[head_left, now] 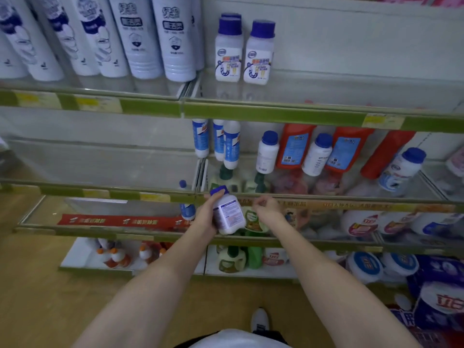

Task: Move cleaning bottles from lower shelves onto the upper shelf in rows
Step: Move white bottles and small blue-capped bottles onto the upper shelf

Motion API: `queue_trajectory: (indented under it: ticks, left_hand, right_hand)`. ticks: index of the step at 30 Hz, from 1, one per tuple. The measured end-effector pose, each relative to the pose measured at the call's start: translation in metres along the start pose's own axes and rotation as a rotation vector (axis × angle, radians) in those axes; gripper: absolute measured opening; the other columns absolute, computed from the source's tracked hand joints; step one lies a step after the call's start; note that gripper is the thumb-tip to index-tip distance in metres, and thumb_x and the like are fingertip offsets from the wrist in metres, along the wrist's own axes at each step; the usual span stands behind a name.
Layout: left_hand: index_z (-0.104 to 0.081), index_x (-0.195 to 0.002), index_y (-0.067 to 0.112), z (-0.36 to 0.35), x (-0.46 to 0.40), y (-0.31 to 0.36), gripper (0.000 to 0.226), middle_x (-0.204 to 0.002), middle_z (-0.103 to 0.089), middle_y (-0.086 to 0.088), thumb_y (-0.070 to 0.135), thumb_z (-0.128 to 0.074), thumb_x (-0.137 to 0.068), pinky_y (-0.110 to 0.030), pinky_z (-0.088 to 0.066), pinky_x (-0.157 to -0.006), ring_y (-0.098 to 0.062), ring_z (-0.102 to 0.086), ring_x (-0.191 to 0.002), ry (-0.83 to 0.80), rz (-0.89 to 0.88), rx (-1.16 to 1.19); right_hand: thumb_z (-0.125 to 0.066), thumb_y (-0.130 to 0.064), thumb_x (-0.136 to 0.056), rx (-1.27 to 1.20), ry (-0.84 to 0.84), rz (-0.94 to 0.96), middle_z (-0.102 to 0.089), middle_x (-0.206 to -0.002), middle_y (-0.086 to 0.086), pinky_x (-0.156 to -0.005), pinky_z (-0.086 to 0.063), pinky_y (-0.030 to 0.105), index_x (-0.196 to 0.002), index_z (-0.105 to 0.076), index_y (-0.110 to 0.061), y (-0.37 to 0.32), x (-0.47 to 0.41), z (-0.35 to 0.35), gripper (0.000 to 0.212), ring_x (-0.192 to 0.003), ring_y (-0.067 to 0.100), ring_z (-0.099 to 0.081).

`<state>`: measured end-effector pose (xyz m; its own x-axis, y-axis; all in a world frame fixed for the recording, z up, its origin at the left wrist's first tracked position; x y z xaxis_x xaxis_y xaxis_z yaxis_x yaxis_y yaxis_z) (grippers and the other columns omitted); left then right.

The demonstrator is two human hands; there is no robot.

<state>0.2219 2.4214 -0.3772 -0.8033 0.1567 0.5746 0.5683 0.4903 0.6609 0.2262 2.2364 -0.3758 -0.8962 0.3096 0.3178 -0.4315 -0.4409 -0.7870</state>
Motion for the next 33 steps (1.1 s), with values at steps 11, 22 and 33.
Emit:
queue_trajectory:
  ticks: [11, 22, 33]
  left_hand:
    - [-0.066, -0.085, 0.013, 0.081, 0.046, -0.045, 0.031, -0.077, -0.065, -0.004, 0.043, -0.072, -0.086, -0.034, -0.052, -0.068, -0.022, -0.064, -0.065, -0.041, 0.185, 0.104]
    - [-0.066, -0.086, 0.013, 0.108, 0.069, -0.053, 0.034, -0.077, -0.066, -0.006, 0.047, -0.068, -0.089, -0.034, -0.053, -0.067, -0.024, -0.065, -0.065, -0.112, 0.242, 0.118]
    - [-0.072, -0.102, 0.009, 0.121, 0.078, -0.047, 0.052, -0.094, -0.075, -0.015, 0.058, -0.054, -0.096, -0.046, -0.055, -0.081, -0.030, -0.071, -0.084, -0.109, 0.300, 0.157]
  right_hand:
    - [-0.058, -0.013, -0.098, 0.100, 0.000, 0.006, -0.062, -0.097, 0.002, -0.081, -0.044, 0.028, -0.098, -0.063, -0.014, 0.015, 0.099, -0.052, 0.005, -0.095, 0.020, -0.059]
    - [-0.057, -0.015, -0.099, 0.175, -0.044, 0.017, -0.064, -0.101, 0.004, -0.079, -0.043, 0.029, -0.107, -0.063, -0.011, 0.019, 0.125, -0.078, 0.011, -0.096, 0.019, -0.058]
    - [-0.058, -0.014, -0.099, 0.177, -0.050, 0.037, -0.062, -0.097, -0.003, -0.072, -0.042, 0.024, -0.103, -0.063, -0.017, 0.006, 0.122, -0.093, 0.007, -0.090, 0.012, -0.057]
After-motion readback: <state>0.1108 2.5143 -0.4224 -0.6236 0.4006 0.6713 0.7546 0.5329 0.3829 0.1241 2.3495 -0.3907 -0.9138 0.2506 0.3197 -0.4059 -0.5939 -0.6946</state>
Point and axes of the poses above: each hand's wrist, its own x-axis away from the middle knuckle, its own z-axis out of the back of the hand, y = z × x, the point moved 3 cm from there along -x, towards the middle knuckle
